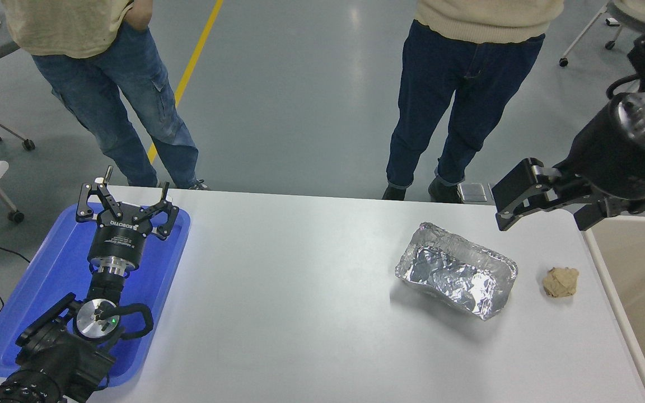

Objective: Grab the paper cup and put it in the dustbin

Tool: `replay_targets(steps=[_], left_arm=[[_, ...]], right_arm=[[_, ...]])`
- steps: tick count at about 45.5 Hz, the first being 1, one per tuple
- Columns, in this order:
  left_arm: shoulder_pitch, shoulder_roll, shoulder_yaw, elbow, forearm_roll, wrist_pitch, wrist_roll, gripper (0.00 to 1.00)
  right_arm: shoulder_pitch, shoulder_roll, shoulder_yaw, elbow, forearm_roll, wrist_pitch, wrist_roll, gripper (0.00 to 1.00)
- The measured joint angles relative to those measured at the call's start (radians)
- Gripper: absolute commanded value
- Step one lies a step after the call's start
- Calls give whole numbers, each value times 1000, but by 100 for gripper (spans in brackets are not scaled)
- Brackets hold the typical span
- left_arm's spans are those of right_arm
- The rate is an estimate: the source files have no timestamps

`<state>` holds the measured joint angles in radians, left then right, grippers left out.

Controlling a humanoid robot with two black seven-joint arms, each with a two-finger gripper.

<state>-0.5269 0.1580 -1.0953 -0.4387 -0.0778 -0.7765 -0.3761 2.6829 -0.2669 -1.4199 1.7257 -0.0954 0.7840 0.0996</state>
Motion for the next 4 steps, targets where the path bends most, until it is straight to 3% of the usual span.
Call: replay_targets(steps=[4], left_arm=[[0,0,0,0,0,0,0,100]], right_arm=[[3,-3,-7,0,1,0,0,100]])
